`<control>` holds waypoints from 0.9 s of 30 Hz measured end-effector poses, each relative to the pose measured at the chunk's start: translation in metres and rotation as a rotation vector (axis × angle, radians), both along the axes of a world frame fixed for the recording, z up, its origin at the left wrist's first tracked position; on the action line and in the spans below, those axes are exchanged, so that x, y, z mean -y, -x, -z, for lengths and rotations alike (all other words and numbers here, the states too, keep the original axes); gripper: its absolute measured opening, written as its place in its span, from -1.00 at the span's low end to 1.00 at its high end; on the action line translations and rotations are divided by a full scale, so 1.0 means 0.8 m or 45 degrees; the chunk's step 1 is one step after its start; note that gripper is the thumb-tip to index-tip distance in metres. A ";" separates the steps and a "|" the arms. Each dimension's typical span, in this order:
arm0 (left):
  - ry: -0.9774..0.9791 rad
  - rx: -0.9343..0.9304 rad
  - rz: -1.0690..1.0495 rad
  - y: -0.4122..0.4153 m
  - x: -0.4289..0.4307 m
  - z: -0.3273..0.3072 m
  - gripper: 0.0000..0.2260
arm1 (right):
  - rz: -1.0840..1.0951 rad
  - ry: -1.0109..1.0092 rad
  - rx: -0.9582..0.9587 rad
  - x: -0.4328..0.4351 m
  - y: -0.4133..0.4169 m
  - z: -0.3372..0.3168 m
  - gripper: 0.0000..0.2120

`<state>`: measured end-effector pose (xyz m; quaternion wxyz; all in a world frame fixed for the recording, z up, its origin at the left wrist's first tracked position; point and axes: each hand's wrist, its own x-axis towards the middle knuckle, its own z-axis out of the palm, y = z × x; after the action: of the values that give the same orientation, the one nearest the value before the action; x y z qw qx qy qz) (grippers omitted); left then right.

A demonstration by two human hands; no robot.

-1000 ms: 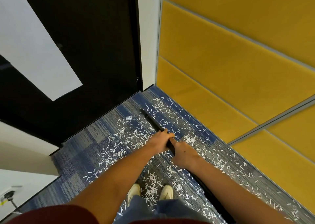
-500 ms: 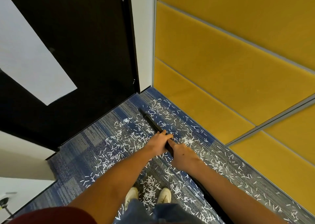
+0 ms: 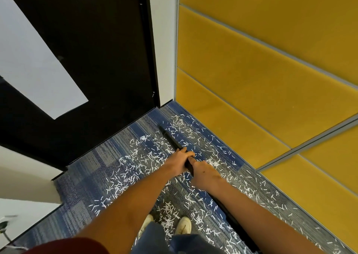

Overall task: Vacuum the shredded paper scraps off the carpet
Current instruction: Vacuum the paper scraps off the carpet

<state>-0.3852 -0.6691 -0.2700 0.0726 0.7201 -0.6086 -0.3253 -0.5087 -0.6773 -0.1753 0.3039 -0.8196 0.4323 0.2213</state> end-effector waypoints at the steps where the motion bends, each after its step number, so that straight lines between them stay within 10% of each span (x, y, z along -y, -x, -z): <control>1: -0.002 -0.013 0.002 0.003 0.005 0.000 -0.51 | 0.005 0.005 -0.002 0.003 0.003 0.000 -0.33; 27: 0.032 0.108 0.193 -0.009 0.095 -0.019 -0.65 | 0.142 0.033 -0.027 0.086 -0.010 0.001 -0.38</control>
<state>-0.3781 -0.7453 -0.2552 0.0309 0.6842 -0.6678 -0.2915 -0.5004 -0.7459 -0.1764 0.3006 -0.7957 0.4833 0.2070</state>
